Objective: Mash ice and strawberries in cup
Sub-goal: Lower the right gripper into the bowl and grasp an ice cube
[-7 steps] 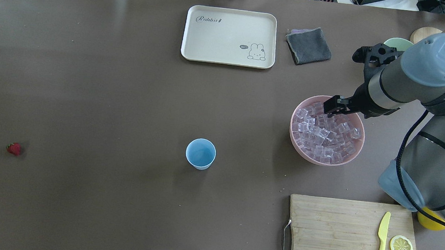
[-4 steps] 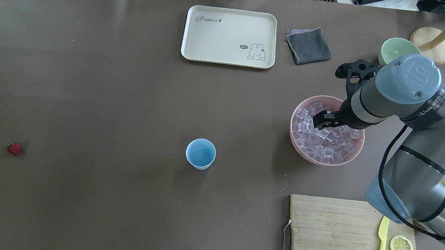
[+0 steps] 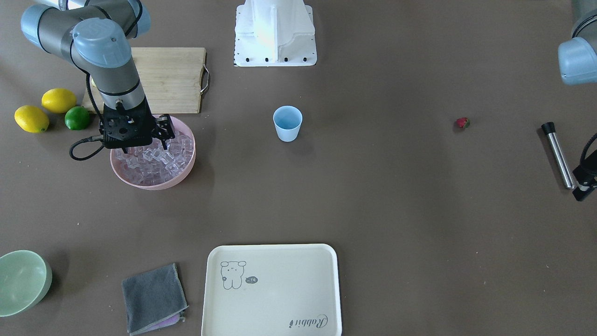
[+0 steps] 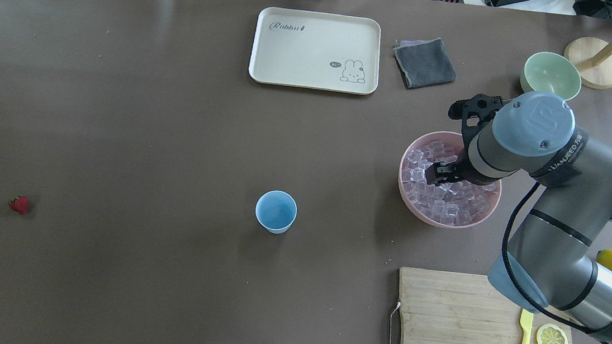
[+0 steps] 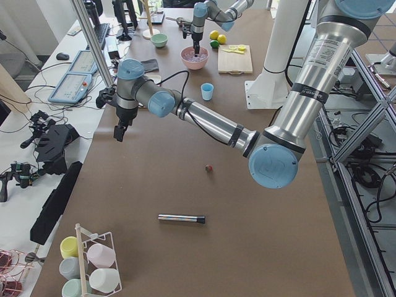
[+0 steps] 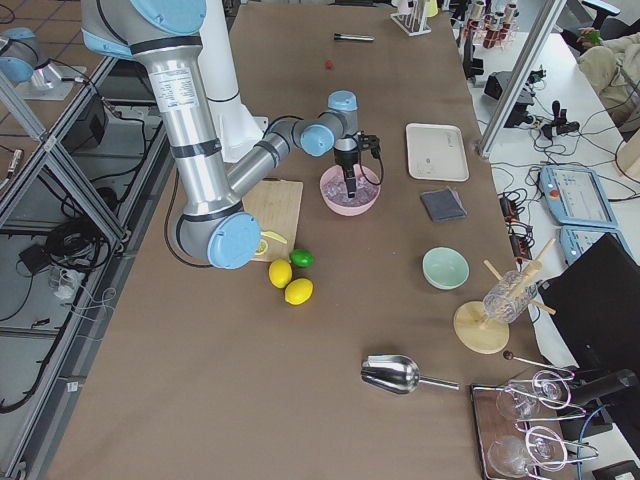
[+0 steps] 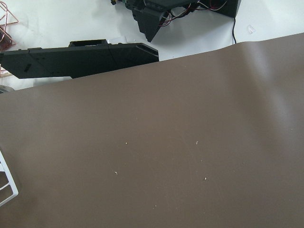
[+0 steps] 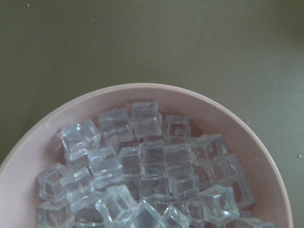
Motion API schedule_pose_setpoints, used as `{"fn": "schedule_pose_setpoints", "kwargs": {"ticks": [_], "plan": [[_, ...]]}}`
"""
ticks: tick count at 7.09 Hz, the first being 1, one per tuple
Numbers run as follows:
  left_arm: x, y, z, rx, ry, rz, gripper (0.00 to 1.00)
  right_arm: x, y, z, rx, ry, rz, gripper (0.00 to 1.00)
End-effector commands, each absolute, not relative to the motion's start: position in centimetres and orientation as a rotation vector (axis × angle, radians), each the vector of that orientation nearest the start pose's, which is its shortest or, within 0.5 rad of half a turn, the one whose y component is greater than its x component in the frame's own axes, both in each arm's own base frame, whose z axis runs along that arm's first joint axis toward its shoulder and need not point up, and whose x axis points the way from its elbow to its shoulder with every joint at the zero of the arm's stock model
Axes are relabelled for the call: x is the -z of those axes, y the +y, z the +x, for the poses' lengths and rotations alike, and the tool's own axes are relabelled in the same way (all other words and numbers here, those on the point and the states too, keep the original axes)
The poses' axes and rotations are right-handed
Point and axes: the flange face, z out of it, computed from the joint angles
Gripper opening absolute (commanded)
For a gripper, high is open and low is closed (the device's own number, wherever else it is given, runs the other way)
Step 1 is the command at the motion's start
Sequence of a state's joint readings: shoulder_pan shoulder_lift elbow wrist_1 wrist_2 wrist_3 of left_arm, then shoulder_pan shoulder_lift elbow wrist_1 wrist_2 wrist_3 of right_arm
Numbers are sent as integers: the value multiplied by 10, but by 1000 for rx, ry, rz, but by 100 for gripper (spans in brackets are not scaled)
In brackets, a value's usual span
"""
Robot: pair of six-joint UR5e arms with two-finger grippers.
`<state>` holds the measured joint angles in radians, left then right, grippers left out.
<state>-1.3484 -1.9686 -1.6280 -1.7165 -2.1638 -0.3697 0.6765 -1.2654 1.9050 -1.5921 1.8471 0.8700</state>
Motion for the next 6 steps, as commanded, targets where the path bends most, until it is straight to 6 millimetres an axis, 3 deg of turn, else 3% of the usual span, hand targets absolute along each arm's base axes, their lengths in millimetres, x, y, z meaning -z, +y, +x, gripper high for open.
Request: {"fn": "schedule_pose_setpoints", "kwargs": {"ticks": [1,6], "plan": [[-395,-647,67,-38,717,386,98,-353,-442,-391,115,-638,192,98],[-399,-647,67,-37,714,381,98,-362,-435,-403,129,-619,173,98]]}}
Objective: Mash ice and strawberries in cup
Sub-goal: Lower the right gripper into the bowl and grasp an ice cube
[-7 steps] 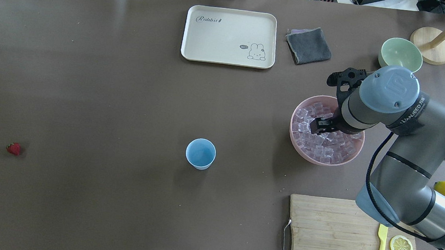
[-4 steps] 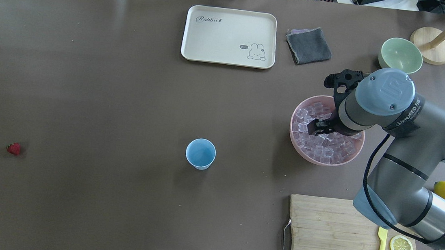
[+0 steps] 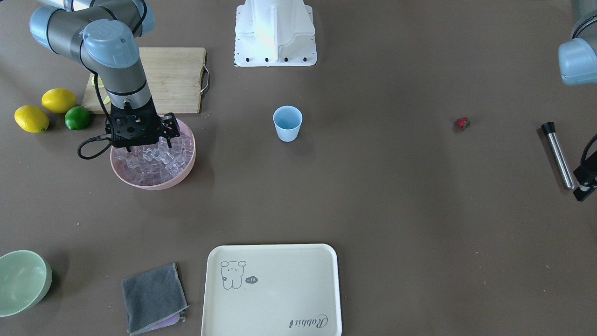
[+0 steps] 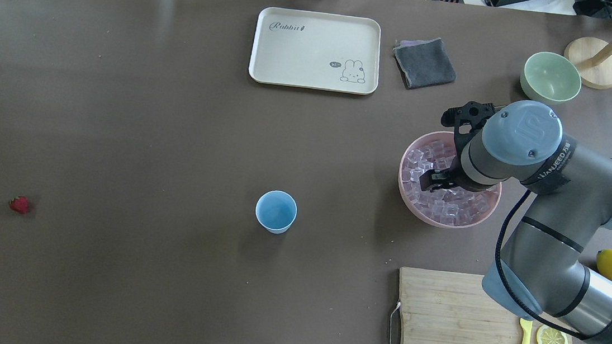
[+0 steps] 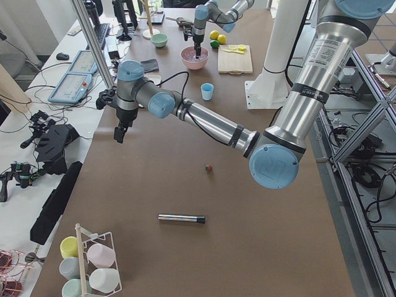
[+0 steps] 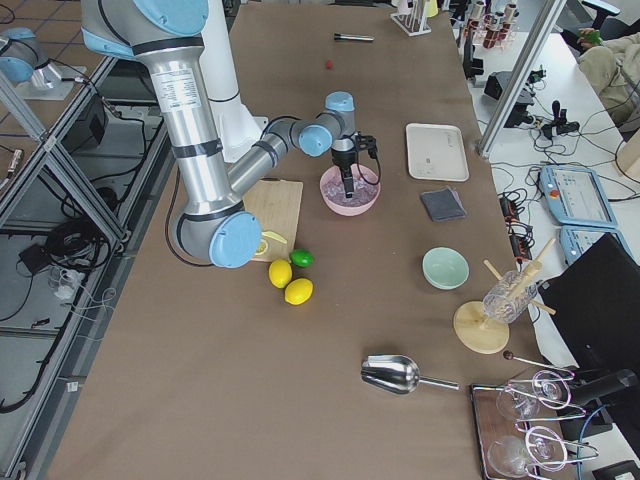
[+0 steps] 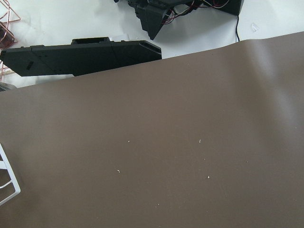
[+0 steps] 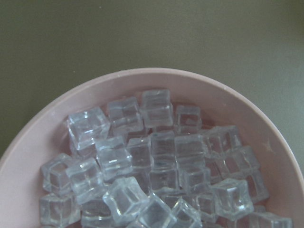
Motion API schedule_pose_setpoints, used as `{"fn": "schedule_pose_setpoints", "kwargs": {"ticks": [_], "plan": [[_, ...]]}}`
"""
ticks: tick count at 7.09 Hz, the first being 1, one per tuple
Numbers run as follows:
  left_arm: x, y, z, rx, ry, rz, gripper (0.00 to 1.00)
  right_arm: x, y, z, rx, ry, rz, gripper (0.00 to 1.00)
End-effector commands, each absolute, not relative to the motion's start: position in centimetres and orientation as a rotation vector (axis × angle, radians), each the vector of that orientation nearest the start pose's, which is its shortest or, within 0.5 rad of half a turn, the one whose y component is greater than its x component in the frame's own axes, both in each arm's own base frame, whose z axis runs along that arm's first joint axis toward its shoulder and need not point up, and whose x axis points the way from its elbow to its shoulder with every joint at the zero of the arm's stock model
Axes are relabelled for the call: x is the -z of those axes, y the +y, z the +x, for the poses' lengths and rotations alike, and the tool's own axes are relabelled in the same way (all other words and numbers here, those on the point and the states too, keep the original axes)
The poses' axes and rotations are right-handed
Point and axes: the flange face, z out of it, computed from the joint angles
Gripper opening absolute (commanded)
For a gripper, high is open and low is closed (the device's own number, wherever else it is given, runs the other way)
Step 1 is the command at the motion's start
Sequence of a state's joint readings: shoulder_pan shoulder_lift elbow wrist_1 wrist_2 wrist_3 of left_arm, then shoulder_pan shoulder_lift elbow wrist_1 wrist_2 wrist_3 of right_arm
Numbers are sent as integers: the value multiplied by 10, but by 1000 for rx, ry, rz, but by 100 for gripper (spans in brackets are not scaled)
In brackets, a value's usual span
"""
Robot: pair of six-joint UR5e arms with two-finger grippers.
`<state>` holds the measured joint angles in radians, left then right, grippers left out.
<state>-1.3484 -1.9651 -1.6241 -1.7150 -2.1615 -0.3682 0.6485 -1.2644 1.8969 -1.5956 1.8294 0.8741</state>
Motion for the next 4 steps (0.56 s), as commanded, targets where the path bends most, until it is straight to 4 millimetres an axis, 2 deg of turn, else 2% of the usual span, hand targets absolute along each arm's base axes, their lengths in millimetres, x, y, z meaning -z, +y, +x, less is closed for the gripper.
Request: {"fn": "schedule_pose_setpoints", "kwargs": {"ticks": [1,2,3,4], "plan": [[-400,-647,65,-35,714,380,98,-367,-436,-406,129,-602,179,97],[-400,-647,65,-34,712,381,98,-368,-435,-407,127,-600,175,66],[-400,-647,64,-31,712,381,98,-368,-435,-407,125,-599,176,11],[-400,-647,64,-31,712,381,98,-367,-433,-409,127,-598,178,0]]}}
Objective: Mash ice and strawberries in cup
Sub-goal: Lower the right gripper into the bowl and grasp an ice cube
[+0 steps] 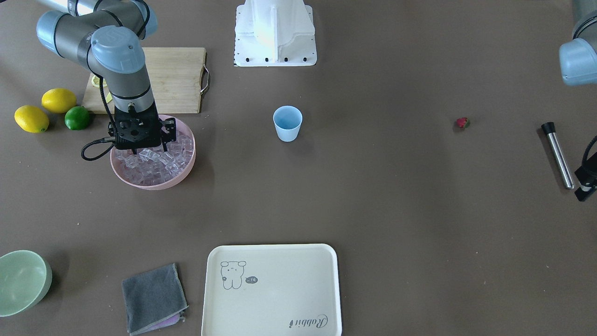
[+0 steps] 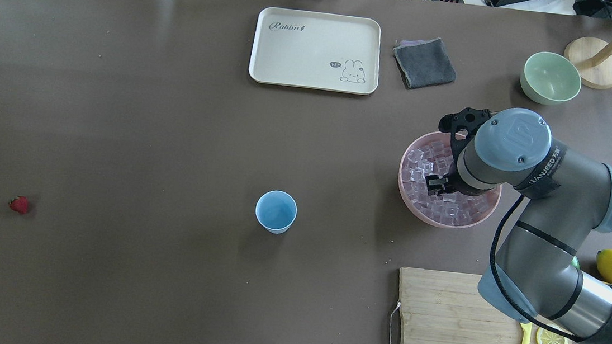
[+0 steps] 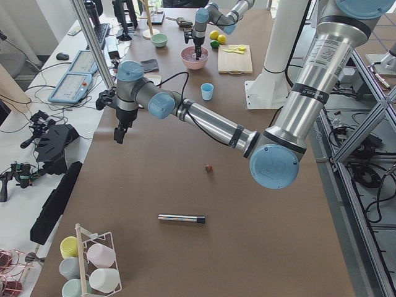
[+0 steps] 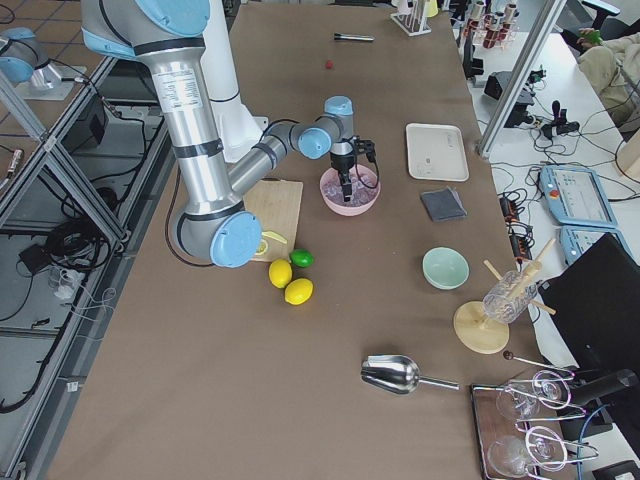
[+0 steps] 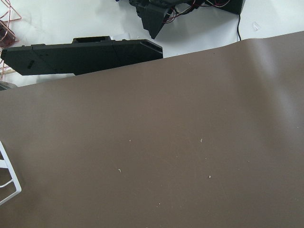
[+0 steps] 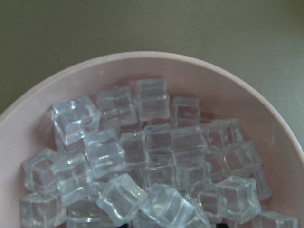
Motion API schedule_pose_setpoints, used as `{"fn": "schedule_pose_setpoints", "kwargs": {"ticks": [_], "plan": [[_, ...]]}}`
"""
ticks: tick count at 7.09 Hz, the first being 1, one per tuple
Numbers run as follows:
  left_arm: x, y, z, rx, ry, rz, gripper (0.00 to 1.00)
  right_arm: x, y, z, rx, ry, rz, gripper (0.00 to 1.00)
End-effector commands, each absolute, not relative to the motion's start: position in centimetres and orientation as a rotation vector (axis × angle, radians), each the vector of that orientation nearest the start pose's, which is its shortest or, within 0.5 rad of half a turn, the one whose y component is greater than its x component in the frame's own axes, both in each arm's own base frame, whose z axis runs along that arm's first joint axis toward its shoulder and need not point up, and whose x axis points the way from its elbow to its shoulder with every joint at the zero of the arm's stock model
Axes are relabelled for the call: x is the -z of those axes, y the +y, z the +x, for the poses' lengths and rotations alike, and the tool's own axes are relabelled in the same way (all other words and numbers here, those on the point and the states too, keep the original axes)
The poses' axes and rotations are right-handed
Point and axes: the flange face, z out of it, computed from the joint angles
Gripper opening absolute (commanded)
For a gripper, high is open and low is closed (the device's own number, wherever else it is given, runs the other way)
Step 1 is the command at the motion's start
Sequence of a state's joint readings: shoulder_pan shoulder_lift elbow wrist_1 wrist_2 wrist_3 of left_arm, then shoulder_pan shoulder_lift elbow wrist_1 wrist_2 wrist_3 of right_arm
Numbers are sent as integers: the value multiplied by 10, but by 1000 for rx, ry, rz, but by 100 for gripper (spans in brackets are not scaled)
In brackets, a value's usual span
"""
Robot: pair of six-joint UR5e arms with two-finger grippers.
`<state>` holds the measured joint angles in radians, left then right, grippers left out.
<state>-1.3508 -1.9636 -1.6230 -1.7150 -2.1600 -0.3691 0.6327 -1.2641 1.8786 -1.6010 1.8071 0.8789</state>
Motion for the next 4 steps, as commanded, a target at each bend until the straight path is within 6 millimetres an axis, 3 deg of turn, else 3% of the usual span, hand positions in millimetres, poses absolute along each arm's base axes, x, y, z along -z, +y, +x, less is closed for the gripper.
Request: {"fn": "schedule_pose_setpoints", "kwargs": {"ticks": [1,3,4], "plan": [[-400,-647,62,-30,711,382,98,-365,-432,-410,125,-598,185,0],[-399,-647,60,-26,711,384,98,-360,-435,-406,119,-603,192,0],[-399,-647,60,-26,711,384,98,-358,-444,-394,98,-609,198,0]]}}
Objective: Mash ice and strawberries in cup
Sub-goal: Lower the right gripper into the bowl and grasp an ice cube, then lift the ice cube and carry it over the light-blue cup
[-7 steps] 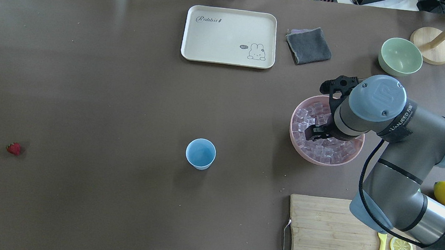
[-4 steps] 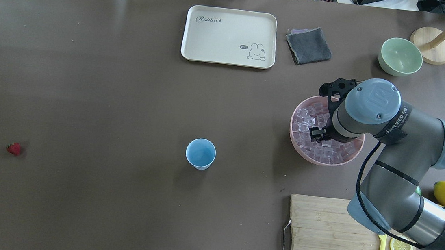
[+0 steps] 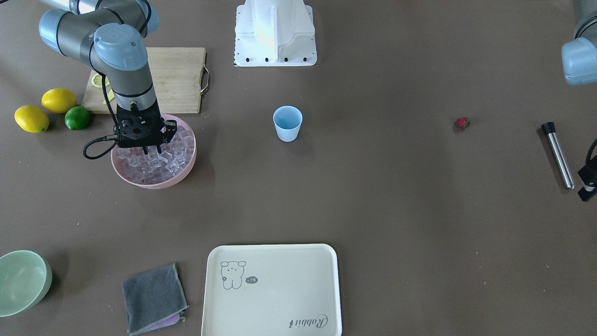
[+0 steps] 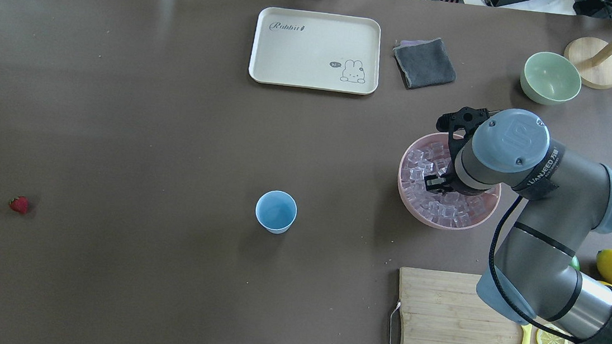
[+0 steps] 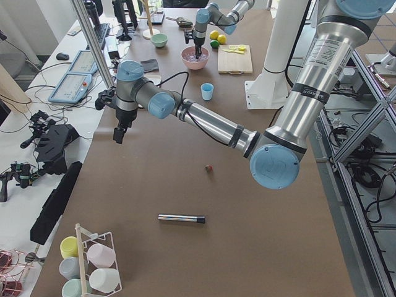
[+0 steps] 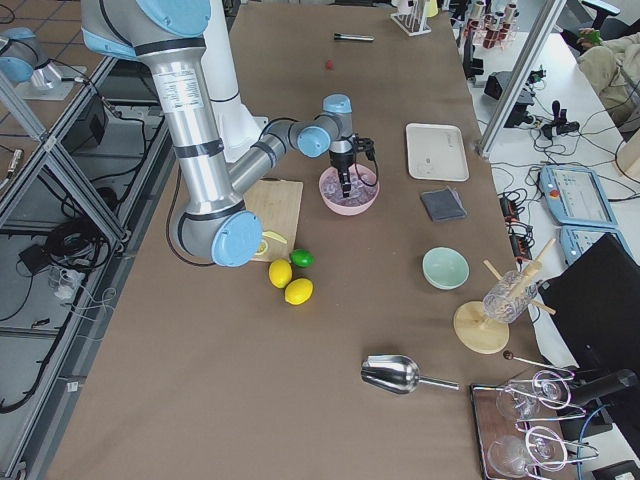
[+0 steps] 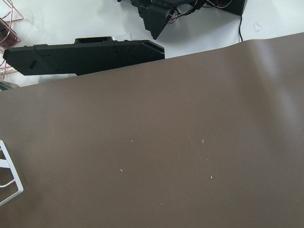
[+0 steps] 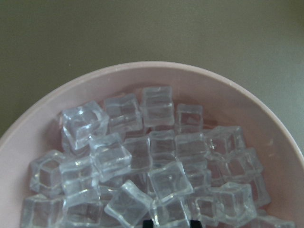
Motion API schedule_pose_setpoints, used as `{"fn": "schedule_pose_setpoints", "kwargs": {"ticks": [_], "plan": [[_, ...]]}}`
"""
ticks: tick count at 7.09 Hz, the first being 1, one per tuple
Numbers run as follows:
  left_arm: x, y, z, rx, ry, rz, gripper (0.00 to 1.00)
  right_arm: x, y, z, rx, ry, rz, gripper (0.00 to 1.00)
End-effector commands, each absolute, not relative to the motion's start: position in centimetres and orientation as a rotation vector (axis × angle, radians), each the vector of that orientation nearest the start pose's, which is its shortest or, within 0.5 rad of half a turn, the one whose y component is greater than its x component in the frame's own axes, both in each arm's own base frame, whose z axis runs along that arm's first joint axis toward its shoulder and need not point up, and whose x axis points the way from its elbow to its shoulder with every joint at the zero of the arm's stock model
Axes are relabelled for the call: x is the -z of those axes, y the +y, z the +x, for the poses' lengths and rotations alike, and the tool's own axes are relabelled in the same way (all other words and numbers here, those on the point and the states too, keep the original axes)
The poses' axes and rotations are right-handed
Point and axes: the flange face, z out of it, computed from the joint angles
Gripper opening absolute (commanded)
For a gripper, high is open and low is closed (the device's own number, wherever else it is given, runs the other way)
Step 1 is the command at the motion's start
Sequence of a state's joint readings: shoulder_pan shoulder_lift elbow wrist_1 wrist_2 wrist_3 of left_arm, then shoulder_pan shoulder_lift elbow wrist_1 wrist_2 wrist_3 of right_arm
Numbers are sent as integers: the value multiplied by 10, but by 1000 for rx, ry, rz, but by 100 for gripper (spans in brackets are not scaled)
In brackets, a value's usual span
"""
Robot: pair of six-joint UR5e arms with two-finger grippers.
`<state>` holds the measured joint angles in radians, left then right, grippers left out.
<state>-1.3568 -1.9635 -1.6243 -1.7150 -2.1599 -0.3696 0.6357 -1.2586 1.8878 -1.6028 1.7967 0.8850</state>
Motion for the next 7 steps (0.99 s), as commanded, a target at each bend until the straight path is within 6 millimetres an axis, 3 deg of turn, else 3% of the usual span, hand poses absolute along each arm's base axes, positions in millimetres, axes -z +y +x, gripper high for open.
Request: {"fn": "schedule_pose_setpoints", "kwargs": {"ticks": [1,3,7], "plan": [[-399,-647,61,-27,713,382,98,-357,-446,-391,93,-607,202,0],[-398,-647,62,-27,714,380,98,-345,-452,-375,72,-629,222,0],[-389,-648,65,-38,723,389,98,-294,-448,-334,42,-702,306,0]]}}
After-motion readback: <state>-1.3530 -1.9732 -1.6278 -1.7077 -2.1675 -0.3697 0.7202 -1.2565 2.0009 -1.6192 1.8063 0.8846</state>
